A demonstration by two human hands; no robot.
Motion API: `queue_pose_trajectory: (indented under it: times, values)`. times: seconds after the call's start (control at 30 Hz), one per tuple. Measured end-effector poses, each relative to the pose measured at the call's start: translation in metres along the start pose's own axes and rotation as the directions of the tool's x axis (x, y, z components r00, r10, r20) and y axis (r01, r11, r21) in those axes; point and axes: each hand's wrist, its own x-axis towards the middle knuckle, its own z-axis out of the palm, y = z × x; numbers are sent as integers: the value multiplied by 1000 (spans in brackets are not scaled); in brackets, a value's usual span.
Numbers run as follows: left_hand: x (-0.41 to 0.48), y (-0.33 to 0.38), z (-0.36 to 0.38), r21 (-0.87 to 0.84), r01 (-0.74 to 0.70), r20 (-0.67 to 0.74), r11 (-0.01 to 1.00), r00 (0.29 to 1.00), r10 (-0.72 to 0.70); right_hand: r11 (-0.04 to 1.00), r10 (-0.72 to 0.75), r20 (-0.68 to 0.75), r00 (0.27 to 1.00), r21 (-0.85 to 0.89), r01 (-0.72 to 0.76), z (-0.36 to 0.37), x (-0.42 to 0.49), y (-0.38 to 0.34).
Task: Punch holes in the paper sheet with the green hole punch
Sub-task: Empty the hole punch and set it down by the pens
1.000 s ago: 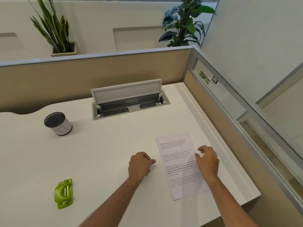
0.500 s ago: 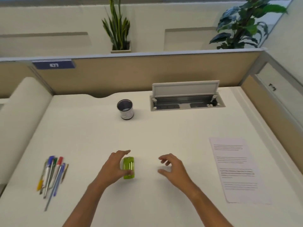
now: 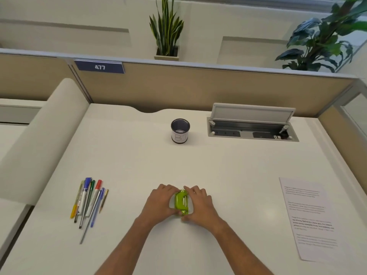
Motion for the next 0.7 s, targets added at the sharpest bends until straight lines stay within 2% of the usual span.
queue_pose_trajectory:
  times: [0.27,0.43,0.7]
  values:
    - [4,-6,-4,82,-88,-10,993,996,89,998,-49,-37,998,-28,48,-7,6,-6]
    - [-9,-17,-33,53,-116,-24,992,993,118,987,-159,-148,976,-54,153,-13,6,-24]
    - [-53,-87,-94,56,-23,-23,998,999,24,971,-238,-160,958,-20,238,13,30,-116]
